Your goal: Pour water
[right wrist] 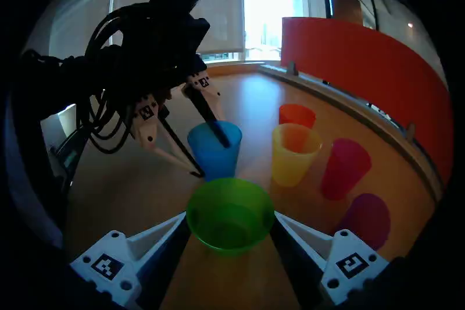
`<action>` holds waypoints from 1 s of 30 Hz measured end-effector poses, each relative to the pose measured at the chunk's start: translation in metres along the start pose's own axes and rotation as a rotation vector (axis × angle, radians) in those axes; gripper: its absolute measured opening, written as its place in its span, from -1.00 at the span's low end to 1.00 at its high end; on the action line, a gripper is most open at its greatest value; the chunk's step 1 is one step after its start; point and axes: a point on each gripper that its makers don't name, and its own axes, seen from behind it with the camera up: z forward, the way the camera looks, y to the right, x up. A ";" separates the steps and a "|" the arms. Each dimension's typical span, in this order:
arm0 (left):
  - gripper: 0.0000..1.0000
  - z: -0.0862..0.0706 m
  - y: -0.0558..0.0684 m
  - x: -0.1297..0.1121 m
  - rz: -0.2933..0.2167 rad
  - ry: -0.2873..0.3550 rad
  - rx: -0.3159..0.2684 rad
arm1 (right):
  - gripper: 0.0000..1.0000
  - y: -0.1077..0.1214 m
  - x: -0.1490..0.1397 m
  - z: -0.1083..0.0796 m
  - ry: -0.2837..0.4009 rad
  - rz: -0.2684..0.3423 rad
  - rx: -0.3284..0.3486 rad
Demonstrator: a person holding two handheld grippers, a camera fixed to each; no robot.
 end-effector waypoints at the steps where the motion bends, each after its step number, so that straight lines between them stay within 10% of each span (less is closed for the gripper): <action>1: 0.71 0.000 0.000 -0.001 0.001 -0.003 -0.002 | 0.83 0.000 0.000 0.000 0.000 0.002 0.000; 30: 0.74 -0.026 0.009 -0.029 -0.012 -0.046 0.036 | 0.97 -0.009 -0.017 -0.041 -0.006 0.054 -0.072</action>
